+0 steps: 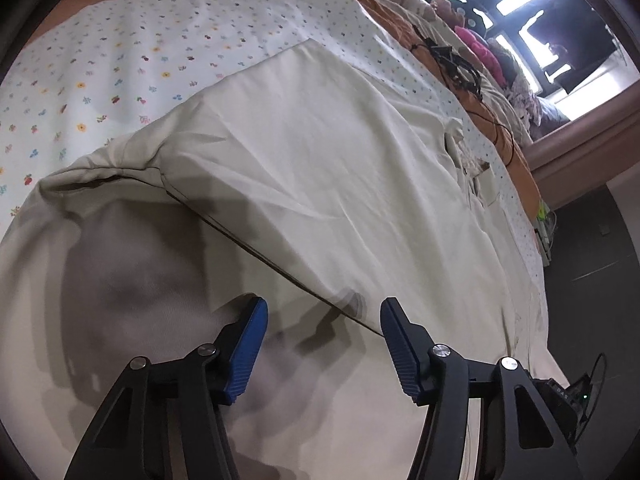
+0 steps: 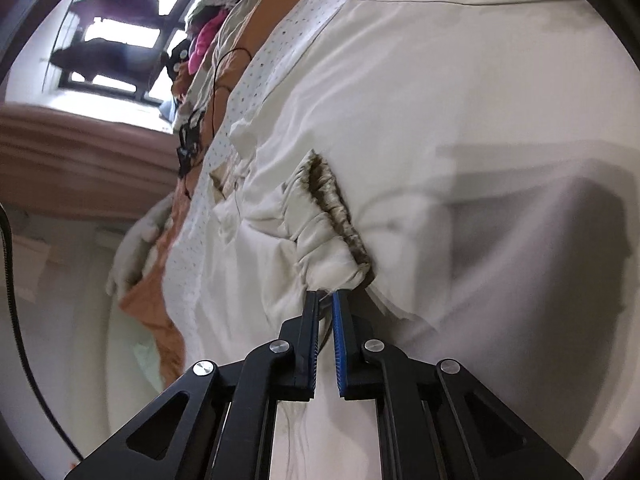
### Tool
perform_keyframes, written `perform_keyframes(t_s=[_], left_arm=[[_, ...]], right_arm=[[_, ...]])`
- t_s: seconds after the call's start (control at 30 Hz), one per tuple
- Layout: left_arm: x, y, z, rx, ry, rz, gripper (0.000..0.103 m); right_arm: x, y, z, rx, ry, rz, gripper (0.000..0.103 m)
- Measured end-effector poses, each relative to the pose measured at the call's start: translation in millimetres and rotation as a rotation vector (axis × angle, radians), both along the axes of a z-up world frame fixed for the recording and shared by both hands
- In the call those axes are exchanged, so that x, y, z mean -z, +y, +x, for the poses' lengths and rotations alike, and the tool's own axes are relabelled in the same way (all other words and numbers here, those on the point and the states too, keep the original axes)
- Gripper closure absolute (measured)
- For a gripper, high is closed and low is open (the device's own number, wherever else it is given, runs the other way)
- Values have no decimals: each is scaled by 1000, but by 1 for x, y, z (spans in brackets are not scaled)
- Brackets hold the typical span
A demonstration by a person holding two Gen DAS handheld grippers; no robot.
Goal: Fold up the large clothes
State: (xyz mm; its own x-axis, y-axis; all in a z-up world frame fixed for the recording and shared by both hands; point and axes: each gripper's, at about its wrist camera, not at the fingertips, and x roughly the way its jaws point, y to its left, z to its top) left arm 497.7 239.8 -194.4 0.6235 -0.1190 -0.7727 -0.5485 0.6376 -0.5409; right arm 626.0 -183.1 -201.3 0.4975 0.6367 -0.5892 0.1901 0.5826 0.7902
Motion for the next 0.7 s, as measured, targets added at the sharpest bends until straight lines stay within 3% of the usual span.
perform_keyframes(t_s=[0.23,0.3,0.4,0.5,0.7], left_arm=[[0,5,-1,-11,-16,-31,43],[-2,6,-2,-18,-14,-34,43],[-8,5,-5,-23,-25,-24,43],[-21,2,-10,-26,-43,7,42],[-39,-19,-8,6,-80,35,30]], right_arm=[[-1,-5,9,12,11,-44,92],[-7,-4,7,0,10,-75,78],[-22,-10,0,-3,-6,-72,69],[-43,-16,-7,-1,-50,-131,58],[-94,-53,-32,42,-187,-229,52]])
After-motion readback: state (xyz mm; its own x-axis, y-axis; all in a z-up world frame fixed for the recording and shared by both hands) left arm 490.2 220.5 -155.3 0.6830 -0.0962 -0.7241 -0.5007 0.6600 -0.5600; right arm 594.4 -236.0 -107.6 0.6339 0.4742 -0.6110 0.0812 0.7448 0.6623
